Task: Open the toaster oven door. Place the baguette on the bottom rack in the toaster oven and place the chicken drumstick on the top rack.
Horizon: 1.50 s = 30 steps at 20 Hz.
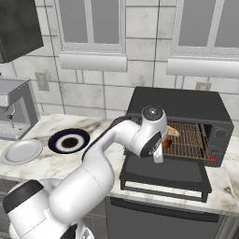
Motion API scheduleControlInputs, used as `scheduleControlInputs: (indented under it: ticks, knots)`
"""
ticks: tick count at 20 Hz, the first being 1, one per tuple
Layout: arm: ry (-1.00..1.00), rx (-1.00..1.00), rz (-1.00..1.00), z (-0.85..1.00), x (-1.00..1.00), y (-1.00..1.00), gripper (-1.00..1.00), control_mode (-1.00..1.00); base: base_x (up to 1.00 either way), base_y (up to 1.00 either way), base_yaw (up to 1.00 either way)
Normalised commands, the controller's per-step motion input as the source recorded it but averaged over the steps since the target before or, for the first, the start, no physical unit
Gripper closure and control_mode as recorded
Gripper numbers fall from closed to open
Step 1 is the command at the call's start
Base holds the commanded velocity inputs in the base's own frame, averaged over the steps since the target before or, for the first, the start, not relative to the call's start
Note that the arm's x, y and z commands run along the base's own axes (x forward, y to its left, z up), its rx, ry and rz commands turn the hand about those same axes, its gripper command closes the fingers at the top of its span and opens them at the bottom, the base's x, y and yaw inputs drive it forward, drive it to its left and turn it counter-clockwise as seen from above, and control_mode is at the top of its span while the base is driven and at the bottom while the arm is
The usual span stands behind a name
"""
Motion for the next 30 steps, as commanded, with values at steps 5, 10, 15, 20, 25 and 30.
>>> scheduleControlInputs:
  ticks: [5, 10, 15, 20, 25, 30]
  knots:
    - [0.00, 0.00, 0.00, -0.14, 0.19, 0.00, -1.00, -1.00, 0.00, 0.00, 0.00]
    - [-0.02, 0.00, 0.02, -0.23, 0.01, 0.00, -1.00, -1.00, 0.00, 0.00, 0.00]
    - [-0.06, 0.00, 0.03, 0.03, 0.00, 0.00, -1.00, -1.00, 0.00, 0.00, 0.00]
    - [-0.01, 0.00, 0.05, 0.26, -0.22, 0.00, -1.00, -1.00, 0.00, 0.00, 0.00]
    - [0.03, -0.04, 0.17, 0.25, -0.65, 0.00, -1.00, -1.00, 0.00, 0.00, 0.00]
    - [0.13, -0.15, 0.44, -0.04, -0.53, 0.17, -1.00, -1.00, 0.00, 0.00, 0.00]
